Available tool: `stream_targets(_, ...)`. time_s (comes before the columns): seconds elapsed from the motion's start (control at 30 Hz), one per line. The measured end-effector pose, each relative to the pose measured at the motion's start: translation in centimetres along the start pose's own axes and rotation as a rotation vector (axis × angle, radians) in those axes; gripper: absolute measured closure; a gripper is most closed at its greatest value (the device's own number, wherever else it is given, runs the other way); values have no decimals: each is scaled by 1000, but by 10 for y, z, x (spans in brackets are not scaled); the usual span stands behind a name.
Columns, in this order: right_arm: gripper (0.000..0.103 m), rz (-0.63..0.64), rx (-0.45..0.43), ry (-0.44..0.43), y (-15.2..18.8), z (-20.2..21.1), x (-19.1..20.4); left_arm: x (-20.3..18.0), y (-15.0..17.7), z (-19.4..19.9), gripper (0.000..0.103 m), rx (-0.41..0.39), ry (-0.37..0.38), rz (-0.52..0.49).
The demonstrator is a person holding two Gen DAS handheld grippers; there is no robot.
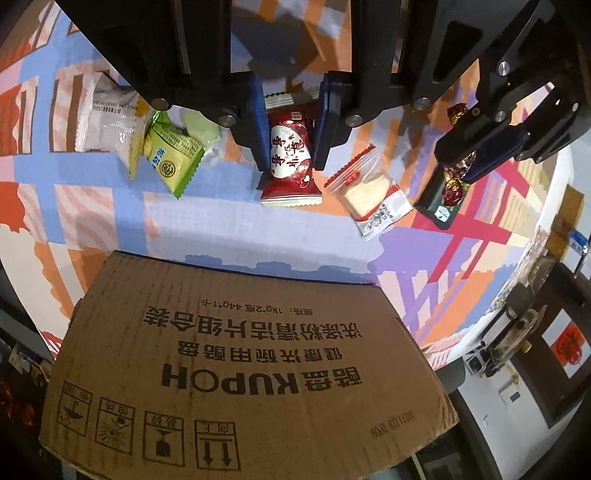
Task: Organize snacks
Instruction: 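Carry both candies over the box and open both grippers to drop them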
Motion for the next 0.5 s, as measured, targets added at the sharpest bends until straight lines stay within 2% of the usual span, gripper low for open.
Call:
stream_targets(0.3,79,-10,-98,-13,-10,44,-8,-17,-20,26,81,-45,27,-25)
stream_targets(0.5,79,-41,-185,-30,-30,84,-19,-32,-54,56,81,-124,63,-59)
Point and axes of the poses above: each gripper's, at about its wrist camera, not at the fingertips, and z roughly against the way its jaws point, x to its left, y to its underside, the point moved 8 cm from there along -z, roughly the way its jaws point, and after that the axes turned 14 degrees about y, right-handed, at the moved point
